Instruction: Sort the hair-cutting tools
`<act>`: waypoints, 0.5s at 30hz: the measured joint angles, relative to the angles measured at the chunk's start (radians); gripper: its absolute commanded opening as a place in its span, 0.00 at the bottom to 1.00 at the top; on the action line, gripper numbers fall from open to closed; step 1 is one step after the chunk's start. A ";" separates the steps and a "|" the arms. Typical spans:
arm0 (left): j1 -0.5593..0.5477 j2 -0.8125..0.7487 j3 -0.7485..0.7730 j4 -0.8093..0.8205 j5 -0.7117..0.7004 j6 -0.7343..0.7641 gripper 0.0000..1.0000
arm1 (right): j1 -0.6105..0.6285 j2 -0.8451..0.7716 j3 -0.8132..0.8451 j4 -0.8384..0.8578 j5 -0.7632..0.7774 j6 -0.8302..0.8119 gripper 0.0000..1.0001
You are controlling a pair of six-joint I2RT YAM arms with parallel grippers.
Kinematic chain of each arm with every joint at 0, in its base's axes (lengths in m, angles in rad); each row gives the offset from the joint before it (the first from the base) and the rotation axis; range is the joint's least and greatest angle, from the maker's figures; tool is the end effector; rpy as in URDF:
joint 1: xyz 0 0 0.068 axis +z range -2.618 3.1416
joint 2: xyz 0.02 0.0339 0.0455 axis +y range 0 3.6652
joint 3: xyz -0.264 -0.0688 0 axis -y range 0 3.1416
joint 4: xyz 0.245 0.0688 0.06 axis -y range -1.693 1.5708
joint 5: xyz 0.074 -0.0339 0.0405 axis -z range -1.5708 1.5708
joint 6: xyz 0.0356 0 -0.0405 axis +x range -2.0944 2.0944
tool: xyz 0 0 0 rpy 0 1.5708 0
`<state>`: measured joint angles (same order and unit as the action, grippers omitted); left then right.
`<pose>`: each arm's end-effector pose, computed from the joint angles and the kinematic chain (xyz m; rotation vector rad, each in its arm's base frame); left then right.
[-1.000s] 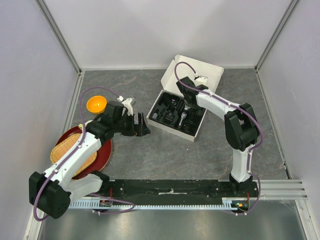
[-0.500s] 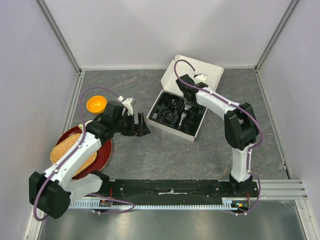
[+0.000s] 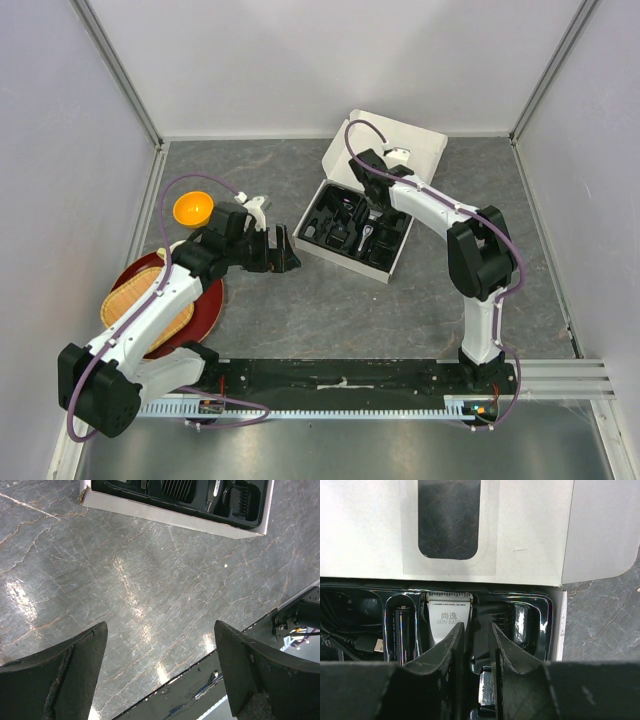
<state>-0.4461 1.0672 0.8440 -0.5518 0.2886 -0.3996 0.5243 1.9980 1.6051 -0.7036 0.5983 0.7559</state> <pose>0.1959 -0.1049 0.2733 0.2046 2.4233 -0.7403 0.3787 0.1959 0.2234 0.4559 2.3678 -0.2477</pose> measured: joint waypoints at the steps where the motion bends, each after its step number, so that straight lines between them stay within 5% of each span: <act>1: 0.000 0.000 0.000 0.000 0.000 0.000 0.93 | 0.000 0.003 0.000 0.000 0.000 0.003 0.28; 15: 0.000 0.000 0.000 0.000 -0.003 0.000 0.93 | -0.003 0.043 0.000 -0.017 0.054 0.006 0.23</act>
<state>-0.4461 1.0672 0.8440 -0.5518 0.2852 -0.4000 0.5209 2.0415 1.6051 -0.7204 0.6521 0.7624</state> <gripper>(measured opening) 0.935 0.239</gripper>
